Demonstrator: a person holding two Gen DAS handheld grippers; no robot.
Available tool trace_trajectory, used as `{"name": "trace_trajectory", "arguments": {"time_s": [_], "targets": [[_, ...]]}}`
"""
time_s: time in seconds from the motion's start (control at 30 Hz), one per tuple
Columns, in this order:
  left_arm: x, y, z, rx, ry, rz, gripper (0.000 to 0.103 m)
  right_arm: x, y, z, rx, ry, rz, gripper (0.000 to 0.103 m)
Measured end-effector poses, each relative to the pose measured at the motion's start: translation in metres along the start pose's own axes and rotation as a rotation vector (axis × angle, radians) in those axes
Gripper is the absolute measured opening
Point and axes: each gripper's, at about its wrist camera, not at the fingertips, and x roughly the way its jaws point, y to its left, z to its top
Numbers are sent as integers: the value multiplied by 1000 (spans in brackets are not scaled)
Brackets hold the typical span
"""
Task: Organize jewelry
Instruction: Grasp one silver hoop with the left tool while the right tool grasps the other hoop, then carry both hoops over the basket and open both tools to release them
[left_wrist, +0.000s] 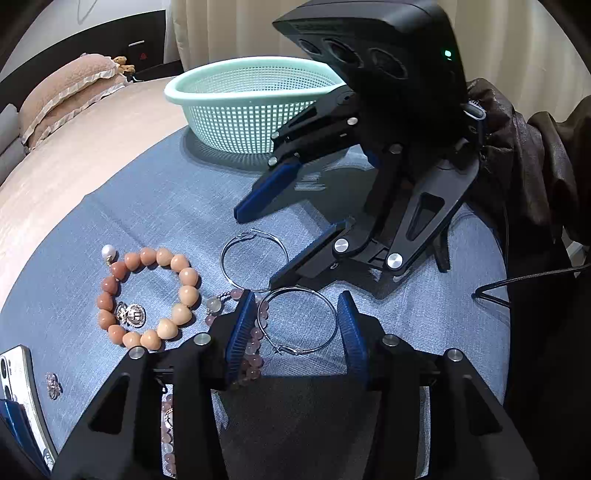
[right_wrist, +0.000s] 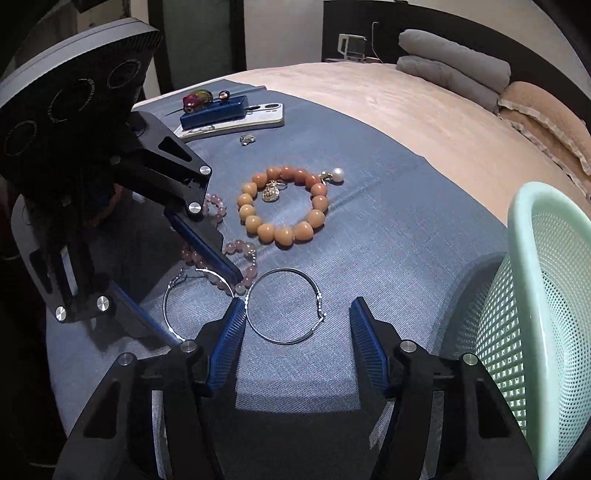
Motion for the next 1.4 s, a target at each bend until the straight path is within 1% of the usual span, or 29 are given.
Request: {"name": "trace_trajectory", "arguments": {"time_s": [0.03, 0.07, 0.3, 0.33, 0.37, 0.4, 0.5, 0.6, 0.63, 0.67, 0.7, 0.77, 0.87, 1.03, 1.1, 1.17, 1.3, 1.4], "targets": [[1, -1, 1, 1, 1, 4, 46, 0, 3, 0, -14, 0, 0, 42], [2, -1, 1, 2, 2, 8, 45, 0, 5, 0, -25, 0, -10, 41], [-4, -3, -5, -20, -16, 29, 44, -6, 5, -4, 29, -22, -11, 39], [-5, -2, -5, -29, -17, 26, 44, -8, 2, -5, 48, -26, 0, 25], [-8, -2, -7, -36, -23, 28, 44, -9, -1, -6, 70, -16, 15, 8], [-11, -1, -7, -45, -29, 27, 44, -10, -2, -7, 83, -15, 25, 8], [-19, 1, -7, -59, -51, 37, 44, -11, 0, -8, 80, -13, 5, 8], [-25, 1, -10, -70, -55, 49, 44, -11, 4, -7, 65, -5, -12, 8], [-26, 1, -10, -73, -55, 53, 44, -11, 6, -7, 57, -2, -19, 7], [-28, 0, -11, -77, -56, 53, 44, -11, 8, -7, 50, -5, -20, 4], [-29, 1, -12, -78, -56, 54, 44, -11, 9, -7, 45, -8, -30, 4], [-34, 0, -14, -81, -58, 61, 44, -13, 9, -8, 63, -3, -18, 4], [-41, 0, -14, -88, -71, 68, 44, -19, 8, -9, 80, -14, -26, 4], [-49, 2, -8, -81, -86, 72, 44, -42, 12, -5, 85, -69, -29, 4], [-51, 3, -6, -79, -92, 68, 44, -51, 13, -2, 79, -78, -43, 4], [-53, 4, -3, -85, -96, 72, 44, -59, 12, 1, 80, -81, -39, 4], [-61, 2, 9, -74, -118, 82, 44, -82, 10, 6, 75, -99, -82, 4], [-69, 1, 19, -54, -134, 94, 44, -104, 4, 5, 89, -122, -130, 4]]}}
